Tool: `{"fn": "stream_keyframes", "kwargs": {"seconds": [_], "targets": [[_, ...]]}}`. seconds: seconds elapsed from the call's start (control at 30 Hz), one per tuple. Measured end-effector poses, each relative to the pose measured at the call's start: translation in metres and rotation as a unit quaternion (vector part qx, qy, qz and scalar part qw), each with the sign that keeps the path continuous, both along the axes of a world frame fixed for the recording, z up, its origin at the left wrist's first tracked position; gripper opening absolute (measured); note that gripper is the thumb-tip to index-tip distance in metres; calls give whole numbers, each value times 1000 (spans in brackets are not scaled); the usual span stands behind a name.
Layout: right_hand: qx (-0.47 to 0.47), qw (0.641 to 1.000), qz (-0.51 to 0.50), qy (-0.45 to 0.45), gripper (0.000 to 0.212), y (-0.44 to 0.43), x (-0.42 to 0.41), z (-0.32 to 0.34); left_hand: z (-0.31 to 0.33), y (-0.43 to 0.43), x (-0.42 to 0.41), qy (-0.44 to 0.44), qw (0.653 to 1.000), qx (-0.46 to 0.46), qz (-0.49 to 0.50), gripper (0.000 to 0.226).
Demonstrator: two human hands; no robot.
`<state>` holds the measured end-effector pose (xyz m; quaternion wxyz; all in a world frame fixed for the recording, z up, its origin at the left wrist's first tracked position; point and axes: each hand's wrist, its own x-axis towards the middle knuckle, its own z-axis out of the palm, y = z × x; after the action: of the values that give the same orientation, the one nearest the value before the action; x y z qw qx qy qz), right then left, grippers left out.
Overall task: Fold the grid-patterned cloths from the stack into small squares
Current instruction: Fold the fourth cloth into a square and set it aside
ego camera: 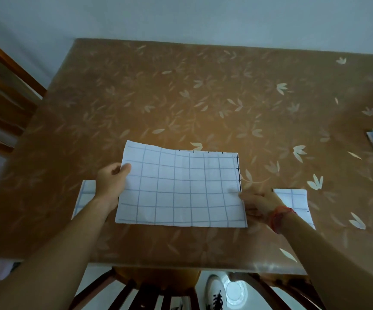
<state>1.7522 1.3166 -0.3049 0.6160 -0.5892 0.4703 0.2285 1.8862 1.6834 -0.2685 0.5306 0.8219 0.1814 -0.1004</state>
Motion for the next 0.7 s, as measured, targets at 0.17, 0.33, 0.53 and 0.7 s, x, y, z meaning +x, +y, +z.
{"fn": "stream_keyframes", "kwargs": {"seconds": [0.17, 0.33, 0.53, 0.7], "targets": [[-22, 999, 30, 17, 57, 1, -20, -4, 2, -1, 0, -6, 1000, -16, 14, 34], [-86, 995, 34, -27, 16, 27, -13, 37, 8, 9, -12, 20, 998, -15, -58, 6], [-133, 989, -46, -41, 18, 26, -18, 37, -4, 39, -42, 89, 991, 18, -94, 61], [-212, 975, -18, -71, 15, 23, -21, 30, -5, 39, -67, 59, 988, 47, -135, 66]]}}
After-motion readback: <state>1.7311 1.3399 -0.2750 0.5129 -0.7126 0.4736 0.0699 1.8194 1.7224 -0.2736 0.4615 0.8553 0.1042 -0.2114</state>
